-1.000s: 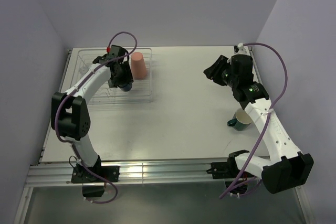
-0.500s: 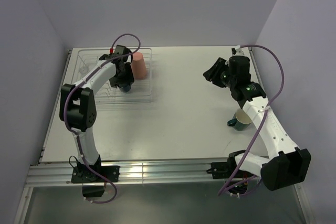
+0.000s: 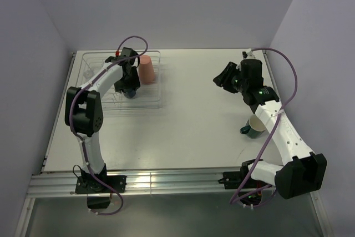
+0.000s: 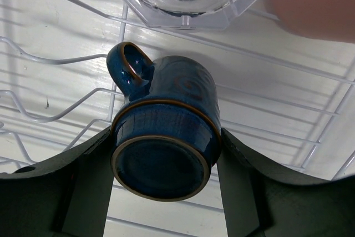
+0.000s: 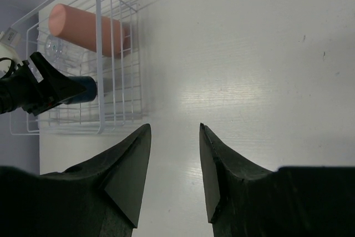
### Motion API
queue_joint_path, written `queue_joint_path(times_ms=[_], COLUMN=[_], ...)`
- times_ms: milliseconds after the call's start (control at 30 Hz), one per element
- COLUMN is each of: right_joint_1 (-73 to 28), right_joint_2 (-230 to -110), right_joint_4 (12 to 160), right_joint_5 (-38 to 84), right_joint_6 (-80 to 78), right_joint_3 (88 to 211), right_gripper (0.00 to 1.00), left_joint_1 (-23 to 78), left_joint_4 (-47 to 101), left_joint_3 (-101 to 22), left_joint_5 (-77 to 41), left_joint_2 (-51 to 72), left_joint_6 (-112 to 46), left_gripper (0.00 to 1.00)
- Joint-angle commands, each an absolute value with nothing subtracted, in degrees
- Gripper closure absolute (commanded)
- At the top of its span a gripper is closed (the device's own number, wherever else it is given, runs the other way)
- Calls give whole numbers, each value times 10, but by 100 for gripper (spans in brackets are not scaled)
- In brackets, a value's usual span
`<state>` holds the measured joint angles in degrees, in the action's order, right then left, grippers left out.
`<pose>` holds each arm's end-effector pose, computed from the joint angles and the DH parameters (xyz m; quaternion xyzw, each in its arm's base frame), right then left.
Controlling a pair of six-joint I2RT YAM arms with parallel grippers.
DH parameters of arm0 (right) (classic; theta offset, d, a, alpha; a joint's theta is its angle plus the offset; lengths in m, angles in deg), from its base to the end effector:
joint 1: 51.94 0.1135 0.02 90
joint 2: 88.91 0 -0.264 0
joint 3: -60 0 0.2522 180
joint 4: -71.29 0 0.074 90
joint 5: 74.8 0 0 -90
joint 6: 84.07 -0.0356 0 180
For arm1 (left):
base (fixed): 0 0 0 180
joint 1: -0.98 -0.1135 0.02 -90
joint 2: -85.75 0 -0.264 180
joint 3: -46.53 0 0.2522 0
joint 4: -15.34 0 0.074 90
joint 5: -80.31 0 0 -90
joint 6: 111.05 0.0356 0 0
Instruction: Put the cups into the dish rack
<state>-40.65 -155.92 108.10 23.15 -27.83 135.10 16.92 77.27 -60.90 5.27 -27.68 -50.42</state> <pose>0.2564 0.0562 0.3395 0.1326 0.8488 0.2499 0.4468 0.4030 -0.1056 0.2289 -0.1385 0.9636 0.0448 0.2244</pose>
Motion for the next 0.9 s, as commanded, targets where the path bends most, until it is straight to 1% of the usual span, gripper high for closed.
queue_joint_path(times_ms=[0, 67, 367, 500, 667, 700, 867], right_joint_1=[-412, -412, -414, -412, -412, -412, -412], right_joint_2=[-1564, -1566, -1574, -1577, -1583, -1583, -1584], right_joint_4=[1048, 1047, 1043, 1040, 1040, 1039, 1039], right_joint_5=[238, 238, 243, 244, 246, 247, 246], right_joint_6=[-271, -271, -271, -270, -270, -269, -269], right_joint_3=[1343, 1342, 1341, 1341, 1341, 1341, 1342], right_gripper=[52, 52, 52, 52, 52, 52, 52], left_joint_1=[164, 164, 158, 157, 155, 154, 154], left_joint_4=[767, 766, 762, 763, 762, 762, 760], left_joint_3=[-629, -626, -622, -623, -627, -627, -626], left_joint_5=[70, 70, 69, 70, 69, 71, 73], left_joint_2=[-275, -275, -284, -289, -296, -297, -302], left_joint_6=[-496, -496, -495, -494, -494, -494, -495], left_gripper=[69, 65, 58, 49, 42, 39, 31])
